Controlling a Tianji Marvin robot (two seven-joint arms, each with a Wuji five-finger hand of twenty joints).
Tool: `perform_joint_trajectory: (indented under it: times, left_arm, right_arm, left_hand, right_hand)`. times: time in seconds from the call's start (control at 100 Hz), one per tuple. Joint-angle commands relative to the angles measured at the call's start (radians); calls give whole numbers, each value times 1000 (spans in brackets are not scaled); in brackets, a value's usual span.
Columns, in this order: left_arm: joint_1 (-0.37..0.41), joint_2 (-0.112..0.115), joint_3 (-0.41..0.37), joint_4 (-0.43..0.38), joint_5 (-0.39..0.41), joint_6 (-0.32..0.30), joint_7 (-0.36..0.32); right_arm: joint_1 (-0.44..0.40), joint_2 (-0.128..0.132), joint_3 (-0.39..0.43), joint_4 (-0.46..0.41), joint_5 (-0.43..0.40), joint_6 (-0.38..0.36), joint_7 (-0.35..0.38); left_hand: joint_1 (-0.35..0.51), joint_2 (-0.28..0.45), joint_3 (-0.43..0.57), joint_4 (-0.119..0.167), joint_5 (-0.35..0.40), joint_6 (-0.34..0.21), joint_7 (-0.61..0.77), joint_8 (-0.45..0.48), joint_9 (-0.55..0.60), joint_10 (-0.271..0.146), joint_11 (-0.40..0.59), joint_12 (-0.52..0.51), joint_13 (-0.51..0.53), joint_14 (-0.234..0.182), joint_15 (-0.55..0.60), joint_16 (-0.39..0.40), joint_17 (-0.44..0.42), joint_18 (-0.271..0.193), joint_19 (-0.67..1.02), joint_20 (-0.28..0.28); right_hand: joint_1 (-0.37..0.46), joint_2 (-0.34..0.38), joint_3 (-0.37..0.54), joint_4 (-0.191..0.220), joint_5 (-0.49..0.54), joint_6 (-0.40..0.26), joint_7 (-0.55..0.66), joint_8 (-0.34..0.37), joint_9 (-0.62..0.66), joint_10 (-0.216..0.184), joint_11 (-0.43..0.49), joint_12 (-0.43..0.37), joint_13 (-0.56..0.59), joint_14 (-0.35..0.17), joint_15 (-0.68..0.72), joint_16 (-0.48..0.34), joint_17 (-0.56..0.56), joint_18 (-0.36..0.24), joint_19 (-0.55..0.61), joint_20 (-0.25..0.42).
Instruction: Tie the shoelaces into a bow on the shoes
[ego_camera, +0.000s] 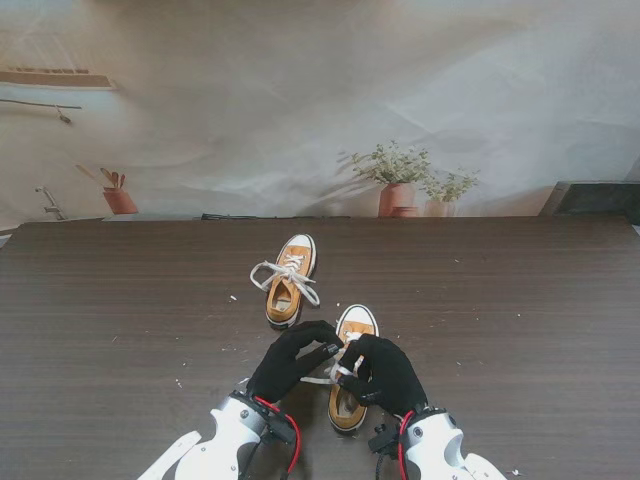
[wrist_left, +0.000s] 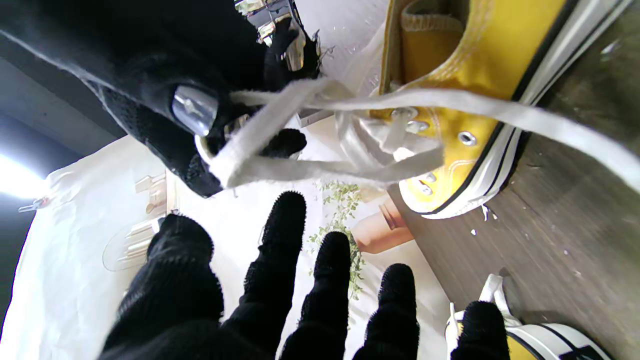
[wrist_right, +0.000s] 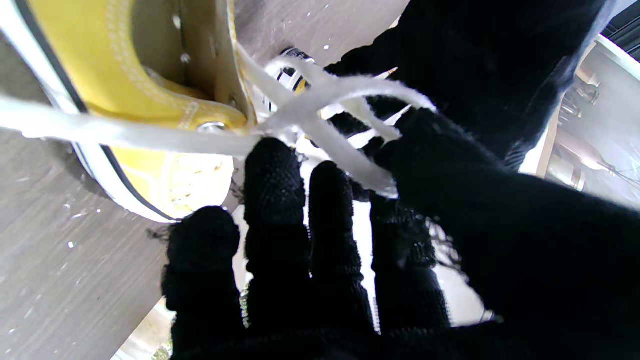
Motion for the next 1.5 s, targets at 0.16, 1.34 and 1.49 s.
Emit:
perform_joint_trajectory:
  times: [0.16, 1.34, 1.49]
  left_arm:
    - [36, -1, -36, 9, 12, -118, 5]
    - [140, -29, -39, 22, 221, -93, 255]
    - [145, -28, -37, 26, 229, -85, 259]
  right_arm:
    - [-7, 3, 4, -6, 0, 2, 12]
    - [-16, 3, 6, -35, -9, -10, 2]
    - [-15, 2, 4, -34, -6, -8, 2]
  left_hand:
    - [-36, -101, 12, 24, -146, -239, -114, -115, -115, -37, -53, -44, -62, -66, -71, -23, -54, -117, -21, 6]
    - [143, -476, 408, -23, 56, -359, 302, -158, -14, -38, 52, -25, -16, -37, 43, -16, 47, -70, 12, 20]
    - [187, -468, 418, -15, 93, -359, 355, -157, 2, -36, 61, -23, -13, -34, 47, -17, 55, -66, 13, 21]
  right_hand:
    - [16, 11, 62, 20, 41, -31, 13, 19, 15, -13, -7, 14, 29, 0, 12, -11, 2, 1, 20, -4]
    - [16, 13, 59, 19, 40, -31, 11, 20, 14, -14, -8, 13, 28, -1, 12, -11, -1, -2, 18, -5]
    - [16, 12, 59, 19, 39, -30, 11, 20, 14, -13, -8, 14, 27, 0, 11, -11, -1, -2, 18, -5]
